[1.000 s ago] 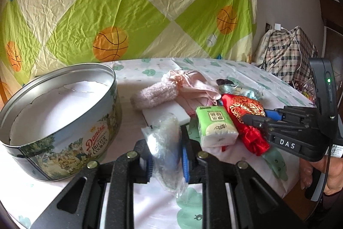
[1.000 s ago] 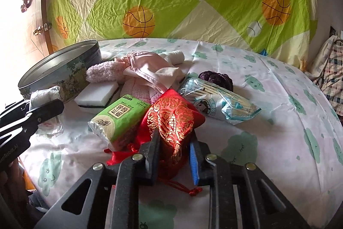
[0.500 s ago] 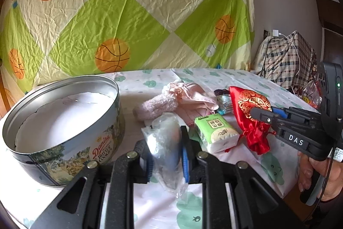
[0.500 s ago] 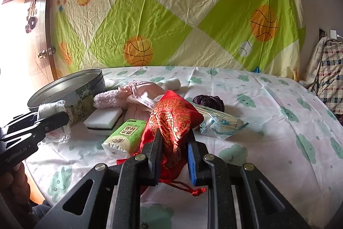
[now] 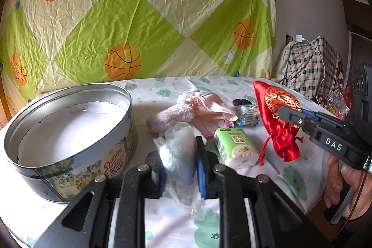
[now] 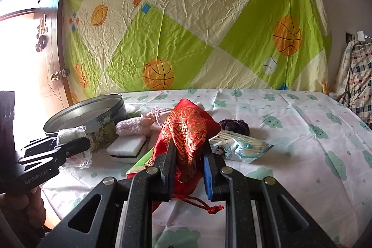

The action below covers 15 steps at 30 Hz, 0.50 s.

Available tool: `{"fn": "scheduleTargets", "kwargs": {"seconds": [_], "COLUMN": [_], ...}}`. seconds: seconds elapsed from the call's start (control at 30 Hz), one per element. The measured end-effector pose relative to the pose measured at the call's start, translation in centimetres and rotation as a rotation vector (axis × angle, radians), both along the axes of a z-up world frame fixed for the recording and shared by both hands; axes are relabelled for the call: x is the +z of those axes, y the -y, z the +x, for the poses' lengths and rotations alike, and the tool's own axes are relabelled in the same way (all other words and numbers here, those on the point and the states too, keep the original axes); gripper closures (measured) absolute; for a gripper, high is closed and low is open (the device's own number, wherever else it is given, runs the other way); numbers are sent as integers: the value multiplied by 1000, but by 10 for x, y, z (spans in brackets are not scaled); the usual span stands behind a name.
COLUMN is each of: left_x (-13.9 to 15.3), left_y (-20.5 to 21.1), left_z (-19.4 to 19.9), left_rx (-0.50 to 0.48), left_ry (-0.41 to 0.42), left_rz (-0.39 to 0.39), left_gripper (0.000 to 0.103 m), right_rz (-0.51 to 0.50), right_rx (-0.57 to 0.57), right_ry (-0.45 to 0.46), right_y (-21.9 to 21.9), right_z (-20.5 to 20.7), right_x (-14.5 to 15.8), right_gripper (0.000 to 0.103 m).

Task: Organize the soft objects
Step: 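Carry the plastic bag and red pouch over the round tin with both tools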

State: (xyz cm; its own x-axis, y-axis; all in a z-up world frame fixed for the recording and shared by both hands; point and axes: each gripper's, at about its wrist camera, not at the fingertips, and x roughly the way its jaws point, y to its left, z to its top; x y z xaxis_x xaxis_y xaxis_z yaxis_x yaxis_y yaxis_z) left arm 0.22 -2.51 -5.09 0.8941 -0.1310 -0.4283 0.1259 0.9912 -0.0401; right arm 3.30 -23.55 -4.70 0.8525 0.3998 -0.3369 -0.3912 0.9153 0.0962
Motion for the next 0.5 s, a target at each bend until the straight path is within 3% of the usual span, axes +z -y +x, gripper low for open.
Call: {"fn": "scheduleTargets", "kwargs": {"seconds": [0.5], "left_x": [19], "left_y": [-12], "left_z": [-9], "left_rx": [5], "left_ry": [49], "left_rz": [-15], "left_gripper": [84], "right_rz": [-6], "right_rx": [98], "right_ry": [64], "right_y": [-23], "right_z": [-4], "right_x": [31], "right_gripper": [82]}}
